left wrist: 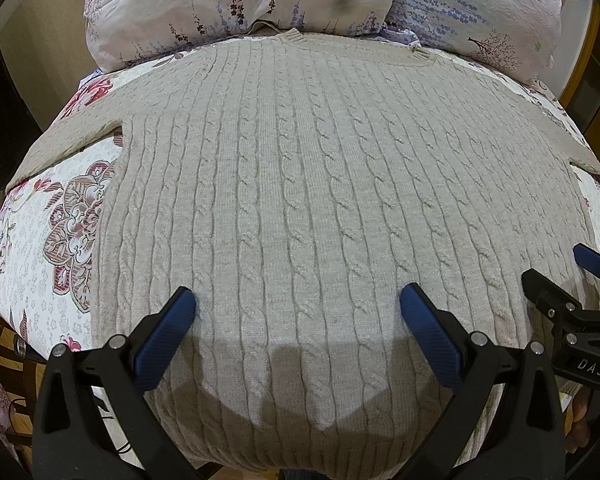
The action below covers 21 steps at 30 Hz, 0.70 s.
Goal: Fold small clothes
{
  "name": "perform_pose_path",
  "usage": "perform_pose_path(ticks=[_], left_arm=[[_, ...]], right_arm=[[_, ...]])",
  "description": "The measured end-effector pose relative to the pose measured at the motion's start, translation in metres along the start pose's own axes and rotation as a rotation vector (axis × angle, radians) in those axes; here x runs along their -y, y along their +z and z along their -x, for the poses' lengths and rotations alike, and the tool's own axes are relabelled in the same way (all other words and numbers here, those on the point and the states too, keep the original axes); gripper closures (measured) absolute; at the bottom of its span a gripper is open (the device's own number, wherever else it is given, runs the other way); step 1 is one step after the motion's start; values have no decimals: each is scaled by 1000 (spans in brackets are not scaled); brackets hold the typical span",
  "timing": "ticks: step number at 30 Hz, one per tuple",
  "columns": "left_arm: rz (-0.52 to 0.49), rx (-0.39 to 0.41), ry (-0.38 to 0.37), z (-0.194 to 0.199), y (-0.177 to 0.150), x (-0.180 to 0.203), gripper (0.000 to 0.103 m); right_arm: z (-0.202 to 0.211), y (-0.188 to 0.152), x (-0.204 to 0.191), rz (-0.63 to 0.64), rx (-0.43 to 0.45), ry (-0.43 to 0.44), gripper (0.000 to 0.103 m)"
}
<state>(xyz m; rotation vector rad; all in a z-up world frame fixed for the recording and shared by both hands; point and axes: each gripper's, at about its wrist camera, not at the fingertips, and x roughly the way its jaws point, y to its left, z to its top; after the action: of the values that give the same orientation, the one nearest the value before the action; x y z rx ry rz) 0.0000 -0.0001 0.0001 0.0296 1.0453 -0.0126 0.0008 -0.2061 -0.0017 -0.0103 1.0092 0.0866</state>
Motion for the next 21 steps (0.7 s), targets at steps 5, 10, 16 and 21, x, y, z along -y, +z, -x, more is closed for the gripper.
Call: perform_pose_path(ticks=[5,10,16,21], left_arm=[[0,1,0,0,0,0,2],[0,0,0,0,0,0,2],[1,-5,-1,0,1,0,2],[2,-19,-3,0,5,0,2]], right_arm=[[0,0,0,0,0,0,1],[-1,-1,-2,1,2,0,1],[1,0,0,11,9,6,1],[0,1,-2,44,16,26,1]])
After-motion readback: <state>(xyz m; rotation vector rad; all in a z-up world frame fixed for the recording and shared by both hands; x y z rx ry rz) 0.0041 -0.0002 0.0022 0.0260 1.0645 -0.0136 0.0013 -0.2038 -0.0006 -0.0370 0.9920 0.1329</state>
